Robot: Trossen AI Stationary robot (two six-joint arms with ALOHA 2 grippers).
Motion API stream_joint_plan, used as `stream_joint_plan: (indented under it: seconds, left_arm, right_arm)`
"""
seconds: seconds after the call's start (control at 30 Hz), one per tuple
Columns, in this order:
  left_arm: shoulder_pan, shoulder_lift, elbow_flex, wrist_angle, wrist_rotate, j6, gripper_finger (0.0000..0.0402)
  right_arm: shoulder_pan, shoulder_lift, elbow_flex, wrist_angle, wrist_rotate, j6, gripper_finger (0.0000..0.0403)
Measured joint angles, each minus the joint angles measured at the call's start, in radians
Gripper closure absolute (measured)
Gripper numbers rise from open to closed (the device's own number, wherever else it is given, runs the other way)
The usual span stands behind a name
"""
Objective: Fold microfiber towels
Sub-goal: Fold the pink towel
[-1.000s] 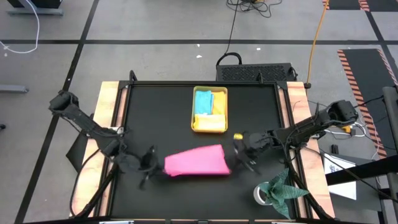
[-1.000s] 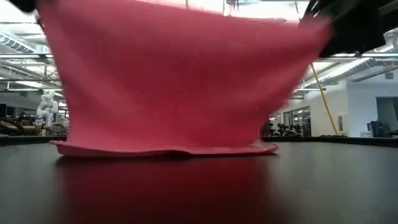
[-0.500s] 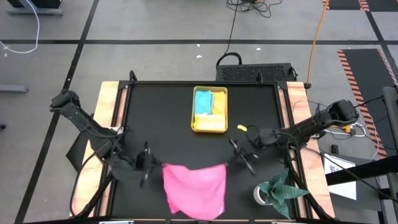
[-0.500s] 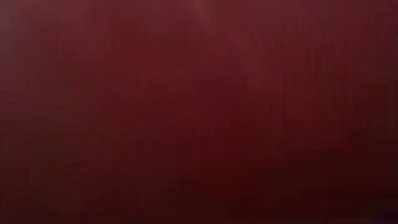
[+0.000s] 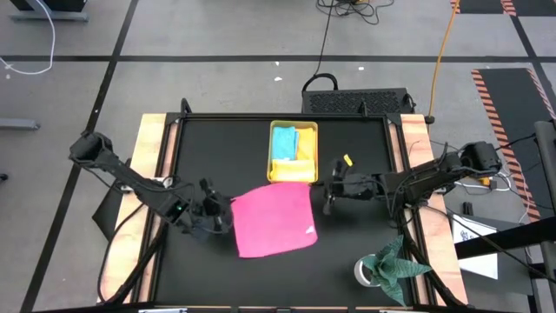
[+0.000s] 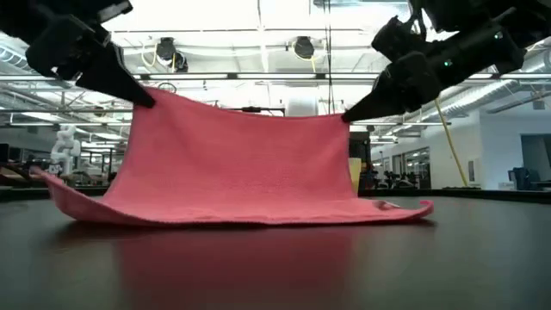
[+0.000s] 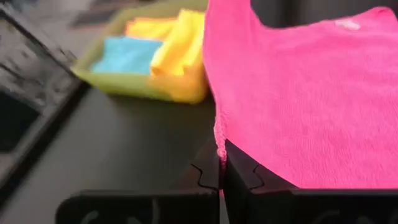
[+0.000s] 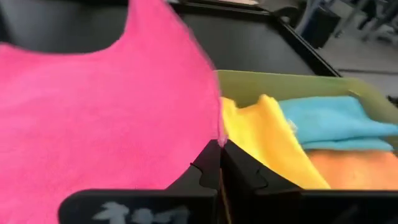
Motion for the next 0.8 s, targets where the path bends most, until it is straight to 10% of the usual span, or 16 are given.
stream_joint_plan:
  seconds: [0.8]
  left_arm:
    - [-0.15, 0.277, 0.002, 0.378, 0.451, 0.03, 0.039]
  right_arm:
    - [0.183, 0.046, 0.0, -0.051, -0.398, -0.06, 0.0403]
